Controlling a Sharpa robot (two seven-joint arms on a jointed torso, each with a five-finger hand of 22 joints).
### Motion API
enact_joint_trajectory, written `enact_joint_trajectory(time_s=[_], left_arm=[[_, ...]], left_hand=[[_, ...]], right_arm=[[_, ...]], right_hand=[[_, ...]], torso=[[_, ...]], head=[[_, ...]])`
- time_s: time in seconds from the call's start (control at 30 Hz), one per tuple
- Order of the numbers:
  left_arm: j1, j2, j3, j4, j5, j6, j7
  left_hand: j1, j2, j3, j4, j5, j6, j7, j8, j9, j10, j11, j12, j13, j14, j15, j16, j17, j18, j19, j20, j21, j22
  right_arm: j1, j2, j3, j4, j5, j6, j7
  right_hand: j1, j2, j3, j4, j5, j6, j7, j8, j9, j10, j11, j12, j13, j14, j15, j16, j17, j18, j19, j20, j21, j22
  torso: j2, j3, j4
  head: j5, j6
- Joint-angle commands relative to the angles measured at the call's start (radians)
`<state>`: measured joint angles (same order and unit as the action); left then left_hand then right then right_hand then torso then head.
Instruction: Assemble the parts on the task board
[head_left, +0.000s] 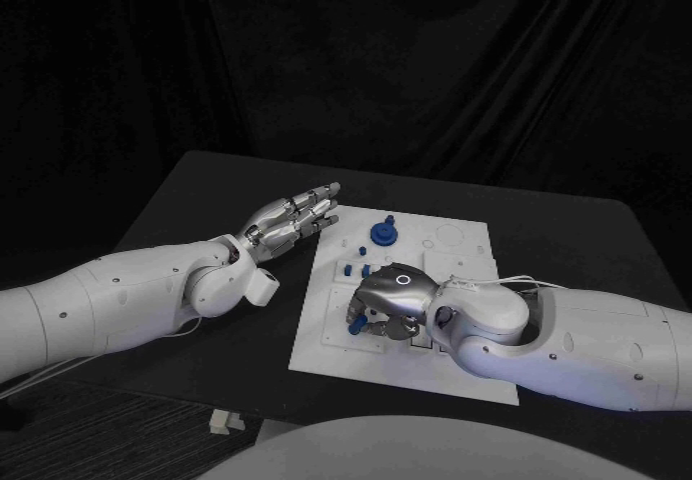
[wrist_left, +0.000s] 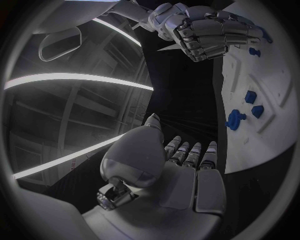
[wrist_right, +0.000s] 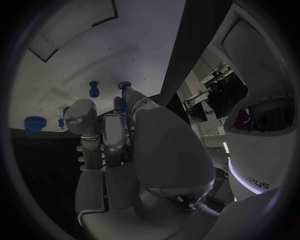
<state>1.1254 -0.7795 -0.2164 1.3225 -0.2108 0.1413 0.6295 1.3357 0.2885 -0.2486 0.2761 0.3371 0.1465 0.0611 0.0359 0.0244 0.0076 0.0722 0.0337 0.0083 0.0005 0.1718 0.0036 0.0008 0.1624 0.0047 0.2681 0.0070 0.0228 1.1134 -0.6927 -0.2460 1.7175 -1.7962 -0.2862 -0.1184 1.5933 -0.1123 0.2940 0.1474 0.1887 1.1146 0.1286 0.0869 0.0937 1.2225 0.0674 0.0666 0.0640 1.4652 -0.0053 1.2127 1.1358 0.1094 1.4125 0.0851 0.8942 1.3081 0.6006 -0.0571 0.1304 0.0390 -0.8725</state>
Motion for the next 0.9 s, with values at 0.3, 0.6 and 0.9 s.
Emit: enact_joint_trajectory(time_s=[0.3,0.6,0.9], left_arm=[[-0.003,0.005,0.001,-0.002,0.006,0.017,0.002],[-0.004,0.007,0.001,-0.004,0.006,0.02,-0.002],[-0.004,0.008,0.001,-0.003,0.006,0.023,-0.004]], left_hand=[[0.004,0.003,0.007,0.004,0.002,-0.002,0.004,0.006,0.001,-0.001,0.008,0.004,0.001,0.0,0.006,-0.004,-0.001,0.011,0.001,0.009,-0.001,0.002],[0.003,0.003,0.01,0.007,0.001,0.001,0.007,0.008,0.002,0.0,0.009,0.005,0.001,0.0,0.008,-0.004,-0.001,0.01,0.001,0.01,-0.001,0.002],[0.003,0.003,0.016,0.01,0.002,0.009,0.012,0.011,0.003,0.001,0.014,0.009,0.002,0.0,0.009,-0.004,-0.001,0.009,0.001,0.01,0.0,0.002]], right_arm=[[-0.003,-0.015,-0.001,0.017,-0.021,-0.002,-0.03],[-0.003,-0.015,-0.001,0.021,-0.021,0.008,-0.032],[-0.003,-0.003,-0.001,0.016,-0.021,0.014,-0.024]], right_hand=[[0.005,-0.003,0.008,0.0,-0.001,0.01,0.0,0.004,0.002,0.006,0.001,0.0,0.001,0.003,-0.009,-0.004,0.0,0.001,-0.007,0.001,-0.004,0.117],[0.007,-0.003,0.012,-0.003,0.004,0.012,-0.001,0.003,0.003,0.007,0.0,0.0,0.001,0.003,-0.009,-0.004,0.001,0.001,-0.008,0.001,-0.004,0.117],[-0.018,-0.016,0.012,0.004,-0.001,-0.021,-0.007,-0.019,-0.001,-0.008,0.003,-0.001,0.001,-0.003,-0.006,-0.009,-0.004,0.003,-0.016,0.003,-0.017,0.114]], torso=[[-0.001,-0.0004,0.0004],[0.0,-0.0001,-0.0001],[0.001,0.0004,0.0006]], head=[[-0.004,0.0],[-0.005,0.0],[-0.004,0.0]])
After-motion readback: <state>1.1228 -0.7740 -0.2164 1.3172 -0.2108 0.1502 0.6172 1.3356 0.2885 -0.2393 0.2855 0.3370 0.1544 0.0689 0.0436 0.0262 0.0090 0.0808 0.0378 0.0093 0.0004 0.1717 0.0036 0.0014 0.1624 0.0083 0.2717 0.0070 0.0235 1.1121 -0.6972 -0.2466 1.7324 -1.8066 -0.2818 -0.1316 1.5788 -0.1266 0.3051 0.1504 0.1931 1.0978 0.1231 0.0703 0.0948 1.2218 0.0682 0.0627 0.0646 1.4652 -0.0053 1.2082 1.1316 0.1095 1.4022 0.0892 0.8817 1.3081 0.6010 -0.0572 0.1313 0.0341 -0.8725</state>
